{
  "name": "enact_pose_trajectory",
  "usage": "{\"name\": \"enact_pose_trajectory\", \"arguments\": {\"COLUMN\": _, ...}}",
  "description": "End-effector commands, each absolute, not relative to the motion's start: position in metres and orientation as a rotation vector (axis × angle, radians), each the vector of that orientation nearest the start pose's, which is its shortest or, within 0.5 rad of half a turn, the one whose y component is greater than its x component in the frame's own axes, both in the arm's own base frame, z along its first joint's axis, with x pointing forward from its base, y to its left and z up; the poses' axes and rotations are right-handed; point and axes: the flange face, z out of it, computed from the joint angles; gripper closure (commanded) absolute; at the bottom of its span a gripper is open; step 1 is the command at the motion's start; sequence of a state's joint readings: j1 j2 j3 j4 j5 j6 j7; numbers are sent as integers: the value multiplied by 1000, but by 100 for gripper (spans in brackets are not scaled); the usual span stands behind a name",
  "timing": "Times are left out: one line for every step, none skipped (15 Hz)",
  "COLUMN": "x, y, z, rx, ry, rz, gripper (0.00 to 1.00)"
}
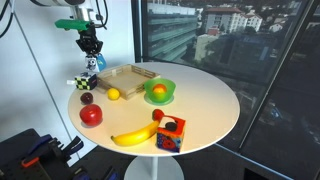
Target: Put one square plush toy in the box
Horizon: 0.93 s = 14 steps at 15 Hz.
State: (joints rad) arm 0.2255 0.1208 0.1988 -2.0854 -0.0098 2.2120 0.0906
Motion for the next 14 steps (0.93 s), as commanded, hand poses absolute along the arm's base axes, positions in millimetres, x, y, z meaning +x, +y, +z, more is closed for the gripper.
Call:
{"name": "enact_pose_trajectory", "arguments": {"x": 532, "y": 218, "z": 381, "rx": -3091, "ry": -419, "rz": -26, "gripper": 91}}
{"name": "enact_pose_trajectory", "arguments": {"x": 534, "y": 214, "z": 382, "rx": -3094, "ry": -396, "rz": -26, "gripper": 64}}
{"name": "enact_pose_trajectory", "arguments": {"x": 536, "y": 211, "z": 383, "rx": -3093, "ry": -379, "rz": -28, "gripper": 52}}
{"name": "enact_pose_trajectory", "arguments": {"x": 537, "y": 209, "z": 384, "rx": -3098, "ry": -364, "rz": -36, "gripper": 47}}
{"name": "enact_pose_trajectory", "arguments": {"x": 538, "y": 207, "z": 385, "rx": -3100, "ry": -350, "rz": -38, "gripper": 38}}
{"name": "enact_pose_trajectory", "arguments": {"x": 538, "y": 206, "z": 385, "rx": -3102, "ry": -342, "rz": -37, "gripper": 29}}
{"name": "enact_pose_trajectory", "arguments": {"x": 539, "y": 206, "z": 384, "rx": -3103, "ry": -333, "rz": -35, "gripper": 22}}
{"name": "enact_pose_trajectory", "arguments": {"x": 539, "y": 205, "z": 384, "rx": -3104, "ry": -326, "rz": -34, "gripper": 14}}
{"name": "enact_pose_trajectory", "arguments": {"x": 539, "y": 205, "z": 384, "rx": -3105, "ry": -321, "rz": -32, "gripper": 7}}
{"name": "enact_pose_trajectory", "arguments": {"x": 539, "y": 204, "z": 384, "rx": -3105, "ry": -318, "rz": -31, "gripper": 1}}
{"name": "enact_pose_trajectory", "arguments": {"x": 539, "y": 204, "z": 383, "rx": -3106, "ry": -313, "rz": -31, "gripper": 0}}
{"name": "enact_pose_trajectory", "arguments": {"x": 539, "y": 204, "z": 383, "rx": -3107, "ry": -309, "rz": -28, "gripper": 0}}
{"name": "enact_pose_trajectory", "arguments": {"x": 538, "y": 204, "z": 382, "rx": -3108, "ry": -306, "rz": -26, "gripper": 0}}
{"name": "enact_pose_trajectory", "arguments": {"x": 538, "y": 204, "z": 382, "rx": -3108, "ry": -304, "rz": -25, "gripper": 0}}
